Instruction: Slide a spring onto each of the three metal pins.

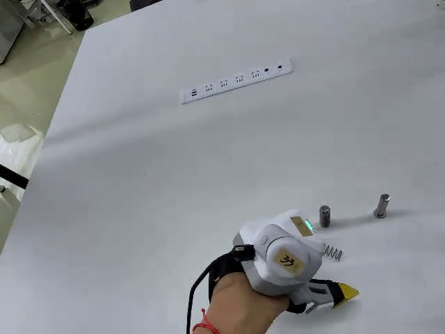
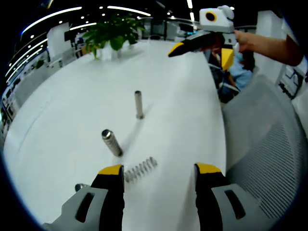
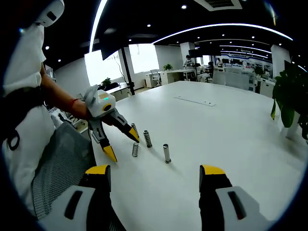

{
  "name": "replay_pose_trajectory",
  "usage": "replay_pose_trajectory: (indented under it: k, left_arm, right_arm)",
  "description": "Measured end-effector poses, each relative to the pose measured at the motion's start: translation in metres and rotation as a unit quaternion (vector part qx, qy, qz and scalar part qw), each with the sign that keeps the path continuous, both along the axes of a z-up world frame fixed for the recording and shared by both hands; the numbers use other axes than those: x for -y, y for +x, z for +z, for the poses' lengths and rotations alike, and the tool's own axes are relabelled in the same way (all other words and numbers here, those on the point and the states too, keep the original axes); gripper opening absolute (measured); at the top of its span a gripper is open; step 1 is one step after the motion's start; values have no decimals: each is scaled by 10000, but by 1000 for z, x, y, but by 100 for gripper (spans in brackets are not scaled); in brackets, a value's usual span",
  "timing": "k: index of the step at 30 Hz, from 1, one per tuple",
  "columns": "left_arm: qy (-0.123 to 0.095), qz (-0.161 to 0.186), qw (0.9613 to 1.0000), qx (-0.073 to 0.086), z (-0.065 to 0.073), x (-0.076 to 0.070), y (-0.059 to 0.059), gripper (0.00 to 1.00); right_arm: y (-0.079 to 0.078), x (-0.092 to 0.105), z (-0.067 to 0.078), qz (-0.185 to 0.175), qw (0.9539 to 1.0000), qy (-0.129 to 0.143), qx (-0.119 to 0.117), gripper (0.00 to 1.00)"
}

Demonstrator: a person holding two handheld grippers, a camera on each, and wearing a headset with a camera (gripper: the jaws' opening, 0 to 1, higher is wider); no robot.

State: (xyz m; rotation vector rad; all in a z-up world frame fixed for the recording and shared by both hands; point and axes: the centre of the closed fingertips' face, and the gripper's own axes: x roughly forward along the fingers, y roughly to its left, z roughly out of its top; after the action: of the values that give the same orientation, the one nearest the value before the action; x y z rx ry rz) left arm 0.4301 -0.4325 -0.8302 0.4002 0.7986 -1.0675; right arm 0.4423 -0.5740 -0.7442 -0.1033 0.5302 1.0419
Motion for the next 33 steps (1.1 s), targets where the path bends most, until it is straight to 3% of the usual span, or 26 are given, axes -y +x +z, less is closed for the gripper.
replay_pose_trajectory:
  k: [7, 18, 26, 33]
  left_arm:
    - [282, 57, 9996, -49, -9, -6, -3, 57]
    - [635, 79, 9979, -63, -17, -24, -11, 41]
    - [839, 192, 9962, 120, -18, -31, -4, 29]
    - [902, 186, 9956, 188, -19, -34, -2, 22]
  right_arm:
    - [0, -2, 1, -48, 10000, 74, 14, 76]
    - [-2, -2, 0, -58, 9999, 91, 24, 75]
    - [-3, 4, 0, -68, 10000, 33, 27, 75]
    - [-7, 10, -6, 11, 10000, -53, 72, 79]
